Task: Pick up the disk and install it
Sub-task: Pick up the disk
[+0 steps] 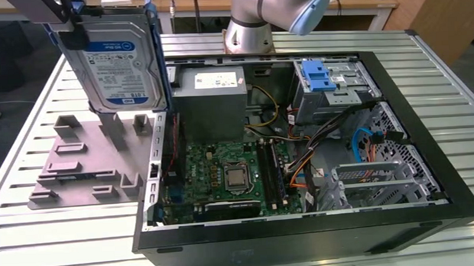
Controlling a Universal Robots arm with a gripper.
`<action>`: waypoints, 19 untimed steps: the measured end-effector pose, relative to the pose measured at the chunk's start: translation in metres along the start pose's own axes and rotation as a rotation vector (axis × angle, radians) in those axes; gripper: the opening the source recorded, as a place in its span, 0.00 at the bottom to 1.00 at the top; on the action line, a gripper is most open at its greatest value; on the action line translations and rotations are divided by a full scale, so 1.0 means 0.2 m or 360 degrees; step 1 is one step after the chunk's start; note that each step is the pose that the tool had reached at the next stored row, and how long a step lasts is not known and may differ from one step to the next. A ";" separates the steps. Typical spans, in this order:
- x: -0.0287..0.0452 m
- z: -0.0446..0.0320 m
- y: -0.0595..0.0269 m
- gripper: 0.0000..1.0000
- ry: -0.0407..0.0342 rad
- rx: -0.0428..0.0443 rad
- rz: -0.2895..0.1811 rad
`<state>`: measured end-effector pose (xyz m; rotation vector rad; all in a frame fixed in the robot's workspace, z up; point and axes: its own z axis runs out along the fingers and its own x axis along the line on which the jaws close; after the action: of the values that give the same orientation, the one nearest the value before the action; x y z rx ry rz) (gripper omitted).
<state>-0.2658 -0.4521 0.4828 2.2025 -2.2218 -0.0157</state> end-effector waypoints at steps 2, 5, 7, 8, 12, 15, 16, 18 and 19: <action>0.009 0.000 -0.007 0.36 0.0000 0.0000 0.0000; 0.022 0.000 -0.018 0.36 0.0000 0.0000 0.0000; 0.032 0.000 -0.027 0.36 0.0000 0.0000 0.0000; 0.036 0.000 -0.031 0.36 0.0000 0.0000 0.0000; 0.053 0.000 -0.047 0.36 0.0000 -0.0001 0.0000; 0.068 0.000 -0.065 0.36 0.0000 -0.0001 0.0000; 0.074 0.000 -0.072 0.36 0.0000 -0.0002 0.0000; 0.085 0.000 -0.086 0.36 0.0000 -0.0002 0.0000; 0.090 0.000 -0.093 0.36 0.0000 -0.0002 0.0000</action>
<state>-0.2473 -0.4704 0.4826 2.2018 -2.2209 -0.0174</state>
